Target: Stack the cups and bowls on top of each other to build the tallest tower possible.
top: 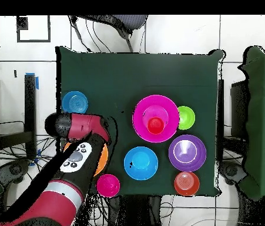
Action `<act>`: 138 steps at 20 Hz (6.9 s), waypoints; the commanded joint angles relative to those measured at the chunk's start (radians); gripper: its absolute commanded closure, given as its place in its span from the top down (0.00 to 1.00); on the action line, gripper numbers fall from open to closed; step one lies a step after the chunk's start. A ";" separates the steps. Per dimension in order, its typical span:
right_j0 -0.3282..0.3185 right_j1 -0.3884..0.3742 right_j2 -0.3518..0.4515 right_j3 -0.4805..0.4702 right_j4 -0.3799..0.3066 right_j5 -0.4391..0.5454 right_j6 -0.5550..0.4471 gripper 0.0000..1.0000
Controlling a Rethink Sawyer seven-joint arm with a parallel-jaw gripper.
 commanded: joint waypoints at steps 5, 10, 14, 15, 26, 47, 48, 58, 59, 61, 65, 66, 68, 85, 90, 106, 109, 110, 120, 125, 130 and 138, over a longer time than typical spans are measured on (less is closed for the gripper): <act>-0.017 0.068 0.151 0.042 0.024 -0.039 0.111 0.00; -0.012 0.073 0.163 0.038 0.057 -0.031 0.149 0.00; -0.012 0.079 0.177 0.041 0.079 -0.048 0.160 0.00; -0.013 0.079 0.179 0.042 0.084 -0.053 0.160 0.00; 0.001 0.088 0.160 0.029 0.074 -0.030 0.150 0.00; 0.147 0.225 -0.123 -0.344 0.024 0.448 0.316 0.00; 0.149 0.232 -0.132 -0.362 0.026 0.468 0.321 0.00; 0.167 0.311 -0.206 -0.471 0.008 0.521 0.334 0.00; 0.169 0.317 -0.210 -0.472 0.003 0.512 0.328 0.00; 0.172 0.326 -0.219 -0.470 -0.006 0.484 0.317 0.00; 0.179 0.352 -0.257 -0.481 -0.022 0.457 0.305 0.00; 0.179 0.360 -0.268 -0.491 -0.030 0.457 0.297 0.00; 0.183 0.370 -0.285 -0.502 -0.035 0.454 0.286 0.00; 0.185 0.446 -0.390 -0.630 -0.026 0.564 0.236 0.00; 0.189 0.451 -0.420 -0.660 -0.016 0.634 0.234 0.00; 0.223 0.299 -0.472 -0.603 -0.085 0.803 0.078 0.00; 0.223 0.264 -0.463 -0.587 -0.108 0.815 0.044 0.00; 0.220 0.253 -0.458 -0.583 -0.116 0.818 0.031 0.00; 0.194 0.190 -0.438 -0.604 -0.195 0.875 -0.040 0.00; 0.181 0.164 -0.423 -0.610 -0.251 0.878 -0.105 0.00; 0.168 0.137 -0.408 -0.622 -0.298 0.899 -0.168 0.00; 0.146 0.103 -0.395 -0.669 -0.360 0.941 -0.244 0.00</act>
